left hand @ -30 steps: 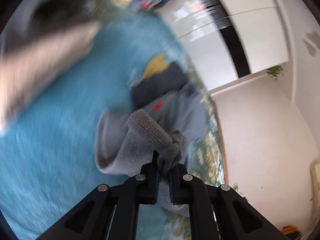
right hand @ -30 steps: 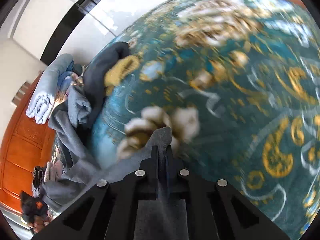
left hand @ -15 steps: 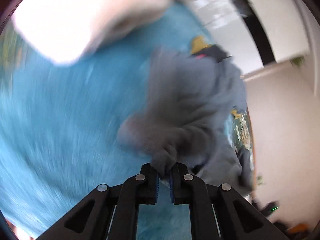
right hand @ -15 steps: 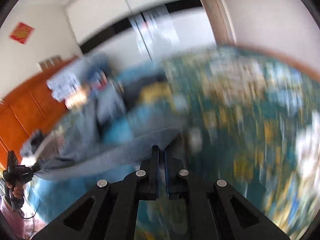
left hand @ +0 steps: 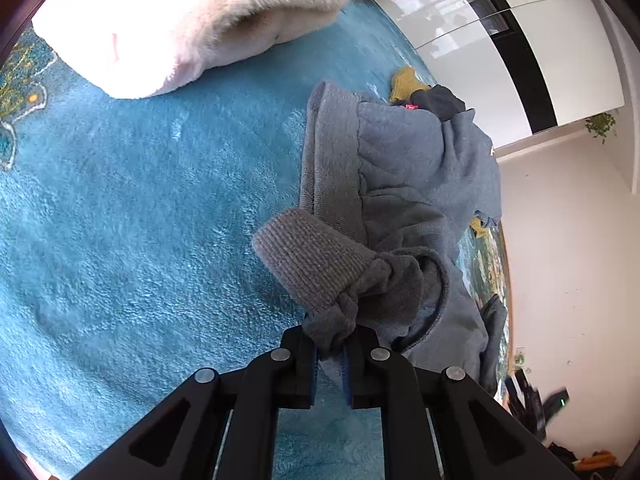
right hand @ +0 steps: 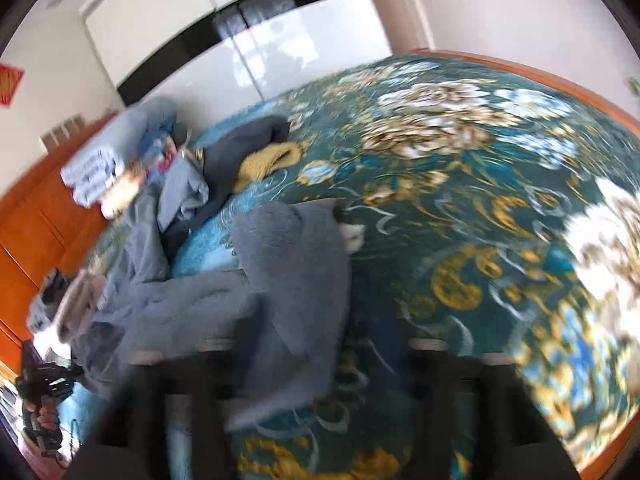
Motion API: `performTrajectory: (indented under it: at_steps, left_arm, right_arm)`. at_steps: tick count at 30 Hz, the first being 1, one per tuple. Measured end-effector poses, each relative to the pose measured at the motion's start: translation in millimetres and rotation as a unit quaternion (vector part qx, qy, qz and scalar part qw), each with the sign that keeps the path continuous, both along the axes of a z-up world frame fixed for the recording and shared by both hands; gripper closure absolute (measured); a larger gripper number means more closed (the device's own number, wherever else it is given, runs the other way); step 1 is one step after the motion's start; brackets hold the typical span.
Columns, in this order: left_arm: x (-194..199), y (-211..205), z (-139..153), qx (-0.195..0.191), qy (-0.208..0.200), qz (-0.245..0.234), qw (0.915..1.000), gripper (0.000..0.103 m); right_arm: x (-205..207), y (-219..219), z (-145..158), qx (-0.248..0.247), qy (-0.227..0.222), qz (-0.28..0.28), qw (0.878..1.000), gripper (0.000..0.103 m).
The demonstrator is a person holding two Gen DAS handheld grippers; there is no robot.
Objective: Fold clothes
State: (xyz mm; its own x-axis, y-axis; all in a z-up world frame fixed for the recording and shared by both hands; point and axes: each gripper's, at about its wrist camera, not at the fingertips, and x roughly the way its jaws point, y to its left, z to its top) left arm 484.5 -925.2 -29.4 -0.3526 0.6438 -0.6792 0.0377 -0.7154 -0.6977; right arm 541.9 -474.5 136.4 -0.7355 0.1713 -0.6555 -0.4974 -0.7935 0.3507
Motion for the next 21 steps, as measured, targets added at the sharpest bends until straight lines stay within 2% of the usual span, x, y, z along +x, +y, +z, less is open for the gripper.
performTrajectory:
  at_steps: [7,11,13,15,16,17,18,19,21]
  left_arm:
    - [17.8,-13.3,-5.6,0.024,-0.005,-0.004,0.9997,0.091]
    - [15.4,-9.6,-14.1,0.034,-0.01,-0.003,0.9994,0.091]
    - [24.2,-20.6,-4.8,0.037,-0.011,-0.006,0.9992,0.091]
    - [27.9,-24.5,-8.2,0.041,-0.012,-0.006,0.9991,0.09]
    - [32.3,-28.3,-7.9,0.043,-0.013,-0.005,0.999,0.089]
    - [35.5,-31.5,-7.8,0.044,-0.015,-0.003,0.9989,0.088]
    - [35.8,-32.4,-8.2,0.043,-0.016,-0.002,0.9989,0.088]
    - [36.6,-33.1,-8.0,0.042,-0.017,-0.002,0.999,0.087]
    - [44.5,-37.4,-4.3,0.037,-0.015,-0.002,0.9992,0.087]
  right_arm:
    - [-57.5,64.9,-34.0,-0.122,0.0,-0.045,0.992,0.035]
    - [-83.5,82.6,-45.4,-0.168,-0.01,-0.041,0.985,0.035]
    - [-92.7,90.8,-54.4,-0.192,-0.016,-0.051,0.98,0.035]
    - [-100.6,95.4,-61.0,-0.213,-0.017,-0.057,0.975,0.039]
    - [-104.3,94.5,-60.5,-0.215,-0.015,-0.054,0.975,0.056]
    - [-107.1,91.4,-58.0,-0.215,-0.013,-0.047,0.975,0.078]
    - [-109.6,88.2,-55.1,-0.214,-0.011,-0.04,0.976,0.089]
    - [-111.4,84.6,-51.0,-0.209,-0.013,-0.033,0.977,0.098]
    - [-110.6,78.1,-37.7,-0.196,-0.002,-0.021,0.98,0.099]
